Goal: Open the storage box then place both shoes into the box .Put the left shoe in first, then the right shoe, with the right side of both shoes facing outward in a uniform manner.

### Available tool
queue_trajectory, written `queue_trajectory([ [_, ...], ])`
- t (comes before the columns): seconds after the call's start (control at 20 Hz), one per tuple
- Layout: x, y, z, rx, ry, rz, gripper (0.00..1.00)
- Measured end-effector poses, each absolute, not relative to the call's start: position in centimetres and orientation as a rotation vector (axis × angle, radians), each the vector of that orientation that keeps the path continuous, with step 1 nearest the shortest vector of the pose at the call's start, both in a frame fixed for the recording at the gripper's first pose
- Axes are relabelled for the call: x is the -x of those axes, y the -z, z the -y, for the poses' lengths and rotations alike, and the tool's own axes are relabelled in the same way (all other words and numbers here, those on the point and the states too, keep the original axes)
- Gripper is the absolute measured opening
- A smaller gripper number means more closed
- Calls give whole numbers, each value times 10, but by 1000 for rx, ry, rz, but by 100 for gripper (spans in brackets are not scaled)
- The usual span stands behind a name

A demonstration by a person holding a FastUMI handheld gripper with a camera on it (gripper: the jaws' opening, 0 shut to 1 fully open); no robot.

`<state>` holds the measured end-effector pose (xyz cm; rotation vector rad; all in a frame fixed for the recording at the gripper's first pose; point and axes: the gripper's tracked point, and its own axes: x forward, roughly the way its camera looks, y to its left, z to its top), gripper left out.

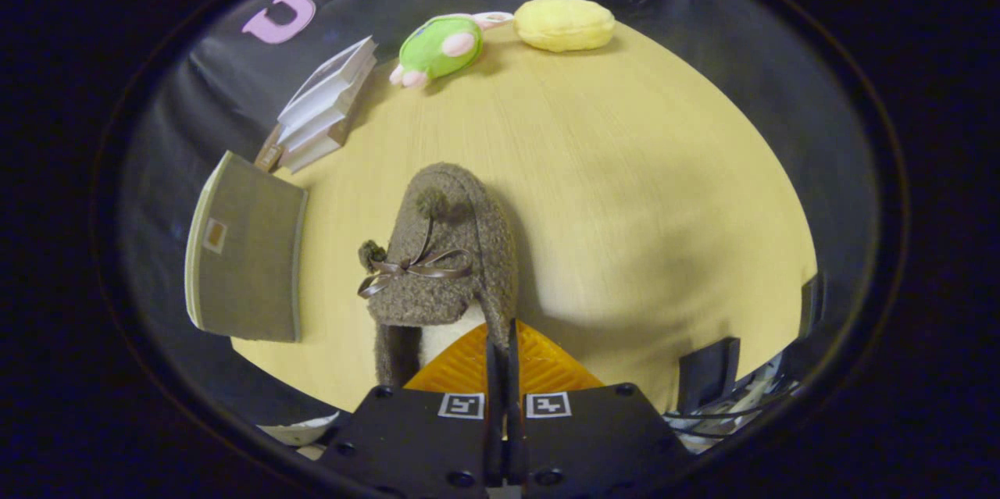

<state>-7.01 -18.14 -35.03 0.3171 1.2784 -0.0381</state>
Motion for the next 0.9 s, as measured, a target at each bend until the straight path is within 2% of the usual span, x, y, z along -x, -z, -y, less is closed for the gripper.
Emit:
queue_trajectory([
  [0.9,15,234,33,-424,-99,-1135,6],
])
